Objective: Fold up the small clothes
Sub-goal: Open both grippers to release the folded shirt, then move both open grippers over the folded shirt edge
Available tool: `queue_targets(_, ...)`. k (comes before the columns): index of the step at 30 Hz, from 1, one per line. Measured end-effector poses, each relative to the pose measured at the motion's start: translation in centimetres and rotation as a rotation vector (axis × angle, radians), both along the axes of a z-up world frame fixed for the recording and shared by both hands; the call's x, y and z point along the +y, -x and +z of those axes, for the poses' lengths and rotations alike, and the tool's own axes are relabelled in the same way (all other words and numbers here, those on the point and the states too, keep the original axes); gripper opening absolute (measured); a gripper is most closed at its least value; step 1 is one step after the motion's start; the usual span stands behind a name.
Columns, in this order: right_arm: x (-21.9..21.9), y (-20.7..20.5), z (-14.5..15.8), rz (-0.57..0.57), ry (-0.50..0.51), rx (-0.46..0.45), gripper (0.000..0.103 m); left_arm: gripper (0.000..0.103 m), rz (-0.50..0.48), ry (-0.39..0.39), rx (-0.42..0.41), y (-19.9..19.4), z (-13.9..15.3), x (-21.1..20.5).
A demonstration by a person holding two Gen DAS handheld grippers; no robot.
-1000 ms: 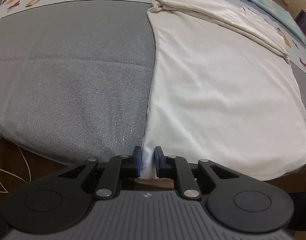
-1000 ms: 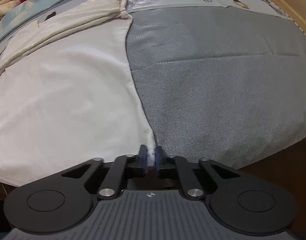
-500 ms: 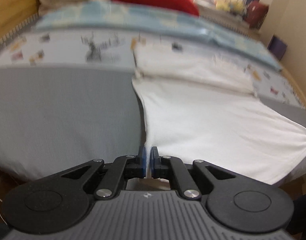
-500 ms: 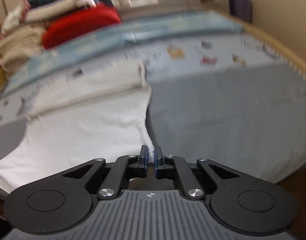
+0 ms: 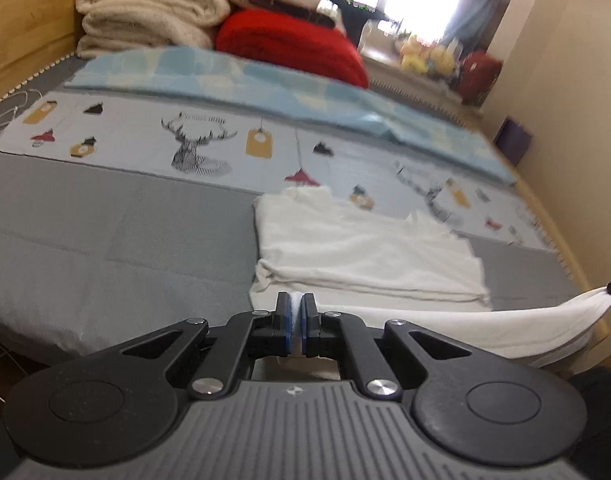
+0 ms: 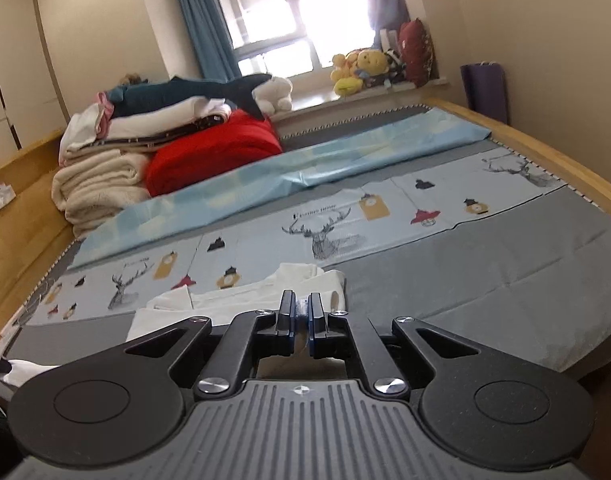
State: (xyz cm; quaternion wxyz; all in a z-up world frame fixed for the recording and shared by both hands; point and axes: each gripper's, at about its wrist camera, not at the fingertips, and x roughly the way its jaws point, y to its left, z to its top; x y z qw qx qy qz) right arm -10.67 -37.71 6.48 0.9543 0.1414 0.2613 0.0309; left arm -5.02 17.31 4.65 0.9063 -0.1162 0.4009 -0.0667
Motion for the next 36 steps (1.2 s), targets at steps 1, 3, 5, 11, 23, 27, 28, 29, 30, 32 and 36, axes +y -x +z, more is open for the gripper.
queue_targets(1,0.2,-1.1,-0.6,0.003,0.021,0.011,0.005,0.004,-0.002,-0.005,0.013,-1.3,-0.6,-0.2)
queue_targets(3,0.6,-3.6,-1.8,-0.006,0.036,0.045,0.005,0.004,-0.012,-0.027,0.039,-4.6,-1.8,-0.6)
queue_targets(5,0.4,-7.1,-3.2,-0.013,0.050,0.093,0.005,0.004,-0.020,-0.057,0.064,-8.8,-2.9,-1.1)
queue_targets(11,0.4,-20.1,-6.4,0.006,0.132,0.228,0.006,0.021,0.037,-0.143,0.087,-20.3,-6.0,-1.5)
queue_targets(23,-0.3,-24.0,-13.4,0.012,0.133,0.299,0.029,0.034,0.121,0.018,0.239,-24.7,-12.1,1.1)
queue_targets(27,0.9,-25.8,-15.4,0.024,0.127,0.372,0.029,0.034,0.128,0.017,0.279,-25.5,-13.7,-0.6)
queue_targets(28,1.1,-26.2,-15.8,0.022,0.107,0.385,0.029,0.035,0.120,0.012,0.274,-25.8,-13.9,-1.0)
queue_targets(29,1.2,-26.7,-16.2,0.019,0.095,0.392,0.029,0.036,0.116,0.006,0.277,-26.0,-14.0,-1.4)
queue_targets(30,1.5,-27.0,-16.6,0.019,0.091,0.397,0.029,0.038,0.117,-0.001,0.286,-26.3,-14.3,-1.7)
queue_targets(32,2.0,-27.7,-17.4,0.016,0.098,0.420,0.029,0.038,0.112,0.002,0.292,-26.6,-14.6,-2.2)
queue_targets(36,2.2,-29.2,-18.4,0.003,0.092,0.448,0.029,0.038,0.100,-0.008,0.299,-27.5,-15.2,-2.8)
